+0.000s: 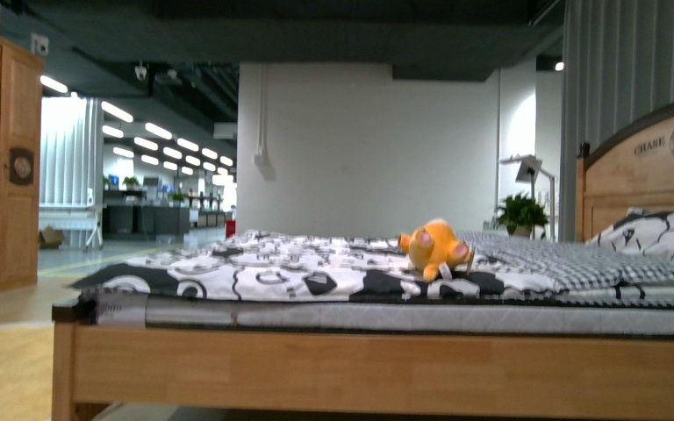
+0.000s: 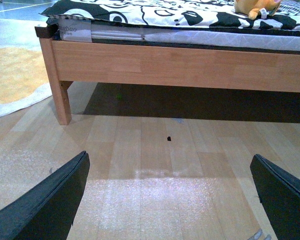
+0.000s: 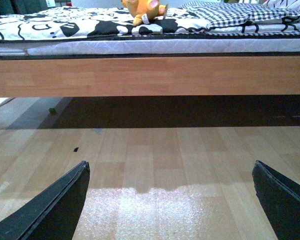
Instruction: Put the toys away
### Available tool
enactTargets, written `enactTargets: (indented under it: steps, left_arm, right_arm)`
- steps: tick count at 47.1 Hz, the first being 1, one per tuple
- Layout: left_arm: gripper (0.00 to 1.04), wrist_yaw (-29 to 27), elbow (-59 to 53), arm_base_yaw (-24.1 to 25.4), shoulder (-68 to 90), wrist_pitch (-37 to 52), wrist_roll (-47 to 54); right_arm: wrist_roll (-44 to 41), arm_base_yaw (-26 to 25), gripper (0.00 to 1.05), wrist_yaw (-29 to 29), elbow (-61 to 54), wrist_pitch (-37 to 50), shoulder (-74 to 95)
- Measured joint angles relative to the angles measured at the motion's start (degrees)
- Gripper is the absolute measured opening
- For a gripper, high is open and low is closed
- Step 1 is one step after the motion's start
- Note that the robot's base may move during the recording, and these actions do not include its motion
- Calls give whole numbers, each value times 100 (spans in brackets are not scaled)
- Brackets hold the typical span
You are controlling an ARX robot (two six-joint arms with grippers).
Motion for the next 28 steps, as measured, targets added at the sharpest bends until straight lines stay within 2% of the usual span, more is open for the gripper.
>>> enactTargets:
  steps: [28]
  left_arm:
    - [98,0,0,0,-2,0,0]
  right_arm:
    - [-2,0,98,0,0,0,-7]
